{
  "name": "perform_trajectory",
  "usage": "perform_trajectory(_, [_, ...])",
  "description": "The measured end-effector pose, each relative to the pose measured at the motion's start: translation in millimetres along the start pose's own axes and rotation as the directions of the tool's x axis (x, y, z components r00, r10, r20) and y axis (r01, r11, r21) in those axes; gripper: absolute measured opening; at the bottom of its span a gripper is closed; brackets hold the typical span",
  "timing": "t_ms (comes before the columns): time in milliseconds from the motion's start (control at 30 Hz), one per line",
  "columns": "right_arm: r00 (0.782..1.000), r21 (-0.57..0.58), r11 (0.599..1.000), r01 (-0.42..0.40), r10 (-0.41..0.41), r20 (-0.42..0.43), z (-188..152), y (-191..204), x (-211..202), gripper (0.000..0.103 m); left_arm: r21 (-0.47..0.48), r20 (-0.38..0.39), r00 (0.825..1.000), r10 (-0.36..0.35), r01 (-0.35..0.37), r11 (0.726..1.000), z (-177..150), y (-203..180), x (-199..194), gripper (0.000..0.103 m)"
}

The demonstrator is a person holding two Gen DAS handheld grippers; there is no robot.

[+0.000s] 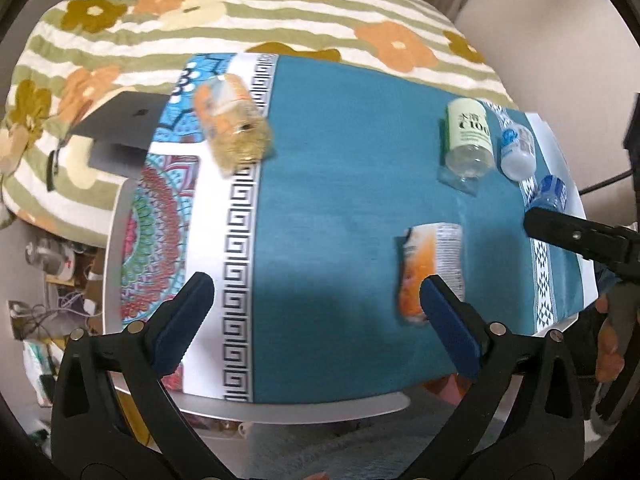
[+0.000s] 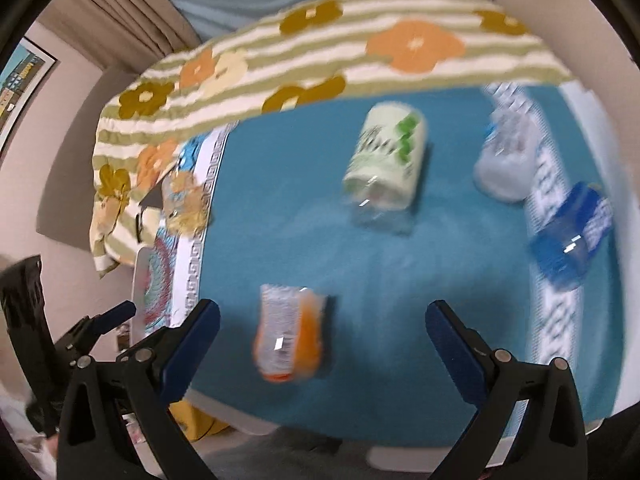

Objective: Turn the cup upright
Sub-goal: 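Grasp the orange-labelled cup with the right gripper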

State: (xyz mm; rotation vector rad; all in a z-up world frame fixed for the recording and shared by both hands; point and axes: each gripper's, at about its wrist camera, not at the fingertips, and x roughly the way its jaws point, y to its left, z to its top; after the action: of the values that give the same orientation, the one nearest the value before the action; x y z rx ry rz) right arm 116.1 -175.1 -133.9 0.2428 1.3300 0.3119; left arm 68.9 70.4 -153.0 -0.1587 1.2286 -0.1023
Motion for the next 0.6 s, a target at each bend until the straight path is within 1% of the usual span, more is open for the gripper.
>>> perform_trajectory(100, [0.997, -0.015, 1.0, 0.007, -0.008, -0.075, 1.8, 14.0, 23.0, 0.103, -0.022, 0.018, 0.999, -0.035, 0.035, 0.999, -7.1, 17.6, 3.4, 0.103])
perform_trajectory(200, [0.989, -0.001, 1.0, -0.001, 0.0, -0.148, 4.2, 18.9, 46.1, 0.101, -0.065, 0.002, 0.999, -0.039, 0.039, 0.997, -12.4, 32.5, 13.2, 0.103])
perform_trajectory(333, [0.973, 0.028, 1.0, 0.0, 0.007, -0.232, 7.7, 16.5, 73.6, 0.085, -0.145, -0.005, 0.998, -0.059, 0.058, 0.988, -16.4, 57.3, 24.5, 0.103])
perform_trajectory(400, [0.965, 0.049, 0.999, 0.003, 0.01, -0.264, 9.6, 13.7, 84.8, 0.083, -0.17, -0.008, 0.998, -0.063, 0.061, 0.984, -17.4, 65.9, 28.7, 0.103])
perform_trajectory(500, [0.951, 0.082, 0.997, -0.002, 0.027, -0.307, 12.0, 8.5, 96.8, 0.074, -0.197, -0.019, 0.998, -0.067, 0.062, 0.978, -17.5, 74.3, 35.3, 0.103])
perform_trajectory(600, [0.943, 0.089, 0.996, 0.006, 0.024, -0.332, 13.9, 5.7, 102.9, 0.072, -0.205, -0.028, 0.997, -0.068, 0.061, 0.977, -17.0, 78.1, 41.0, 0.103])
